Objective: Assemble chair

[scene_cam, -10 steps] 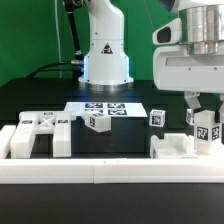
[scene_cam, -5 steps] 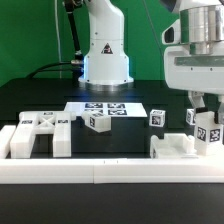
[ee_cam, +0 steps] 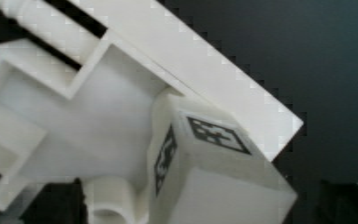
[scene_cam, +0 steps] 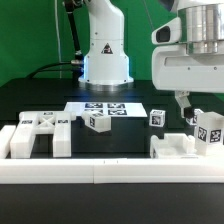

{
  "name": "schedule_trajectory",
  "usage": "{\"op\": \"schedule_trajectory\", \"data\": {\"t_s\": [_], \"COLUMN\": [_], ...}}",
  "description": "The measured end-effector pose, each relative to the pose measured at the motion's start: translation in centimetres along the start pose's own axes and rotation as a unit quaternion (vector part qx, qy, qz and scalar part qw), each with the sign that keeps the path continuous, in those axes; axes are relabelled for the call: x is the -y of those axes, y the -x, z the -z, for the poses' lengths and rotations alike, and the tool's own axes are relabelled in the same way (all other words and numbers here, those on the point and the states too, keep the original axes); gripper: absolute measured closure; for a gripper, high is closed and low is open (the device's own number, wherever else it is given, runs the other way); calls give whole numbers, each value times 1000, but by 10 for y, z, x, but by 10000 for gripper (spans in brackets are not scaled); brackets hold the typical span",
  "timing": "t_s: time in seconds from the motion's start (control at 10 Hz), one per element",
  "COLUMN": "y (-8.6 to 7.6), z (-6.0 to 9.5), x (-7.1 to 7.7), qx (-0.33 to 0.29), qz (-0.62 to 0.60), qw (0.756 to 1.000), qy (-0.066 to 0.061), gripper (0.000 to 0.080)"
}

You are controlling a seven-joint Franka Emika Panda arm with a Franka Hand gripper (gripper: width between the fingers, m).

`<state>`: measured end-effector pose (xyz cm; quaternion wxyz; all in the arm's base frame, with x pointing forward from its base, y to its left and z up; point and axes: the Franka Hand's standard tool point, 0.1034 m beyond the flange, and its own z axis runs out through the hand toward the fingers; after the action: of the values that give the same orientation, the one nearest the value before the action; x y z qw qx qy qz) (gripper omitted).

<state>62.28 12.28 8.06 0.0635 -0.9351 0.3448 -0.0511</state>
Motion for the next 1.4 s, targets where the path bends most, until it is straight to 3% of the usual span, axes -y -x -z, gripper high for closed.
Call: {"op": "schedule_trajectory", "data": {"t_s": [0.4,0.5,1.1,1.3,1.4], "y": [-1,-3,-1,-1,-1], "z": [-3,-4,-3,-3,-3], "x": [1,0,5,5,5], "qx": [0,4,-1,-1,-1], "qz": [186,260,423,422,413], "qw": [983,966,906,906,910], "qy": [3,7,22,22,21], "gripper": [150,150,150,397,397]}}
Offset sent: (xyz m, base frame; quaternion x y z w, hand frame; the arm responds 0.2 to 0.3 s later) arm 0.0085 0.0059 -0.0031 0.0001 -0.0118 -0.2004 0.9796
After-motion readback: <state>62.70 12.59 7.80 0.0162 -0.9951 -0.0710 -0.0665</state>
